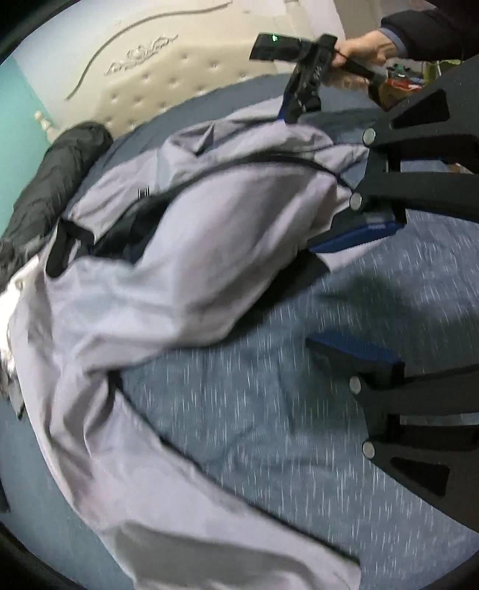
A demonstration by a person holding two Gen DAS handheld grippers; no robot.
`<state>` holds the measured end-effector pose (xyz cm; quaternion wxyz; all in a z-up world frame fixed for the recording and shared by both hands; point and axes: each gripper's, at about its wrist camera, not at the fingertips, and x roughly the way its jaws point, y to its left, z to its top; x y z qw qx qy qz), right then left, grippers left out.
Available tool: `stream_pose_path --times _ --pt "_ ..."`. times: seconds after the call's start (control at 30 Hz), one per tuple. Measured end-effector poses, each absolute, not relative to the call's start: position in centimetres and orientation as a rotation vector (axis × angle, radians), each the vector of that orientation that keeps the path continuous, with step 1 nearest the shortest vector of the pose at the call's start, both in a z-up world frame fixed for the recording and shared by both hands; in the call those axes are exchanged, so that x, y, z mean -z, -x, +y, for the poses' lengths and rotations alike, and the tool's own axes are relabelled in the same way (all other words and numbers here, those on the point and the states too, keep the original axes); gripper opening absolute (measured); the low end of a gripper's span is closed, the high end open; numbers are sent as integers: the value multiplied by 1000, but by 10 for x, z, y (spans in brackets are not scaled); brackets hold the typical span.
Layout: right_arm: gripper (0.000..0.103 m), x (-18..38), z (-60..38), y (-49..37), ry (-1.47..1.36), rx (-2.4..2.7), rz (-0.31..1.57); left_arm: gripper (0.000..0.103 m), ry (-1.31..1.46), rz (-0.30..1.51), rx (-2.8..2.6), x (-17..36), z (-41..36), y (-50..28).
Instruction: Fold clothes
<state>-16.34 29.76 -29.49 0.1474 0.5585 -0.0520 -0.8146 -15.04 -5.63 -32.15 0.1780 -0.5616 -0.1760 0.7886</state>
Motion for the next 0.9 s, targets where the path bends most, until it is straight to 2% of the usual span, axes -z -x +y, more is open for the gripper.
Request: stream_pose_path --times 0.17,0.57,0.8,0.9 --pt "62 305 288 167 -1616 2316 -116 51 1580 -425 -2213 322 -27 155" --pt "62 316 315 164 -1624 2320 -302 54 1637 -392 -2235 356 -21 175" --pt "62 326 312 150 -1659 2243 -247 55 1642 -332 -2248 365 -16 185" --pt "62 333 306 154 -1658 2251 -280 55 1629 -313 -2256 365 -6 191"
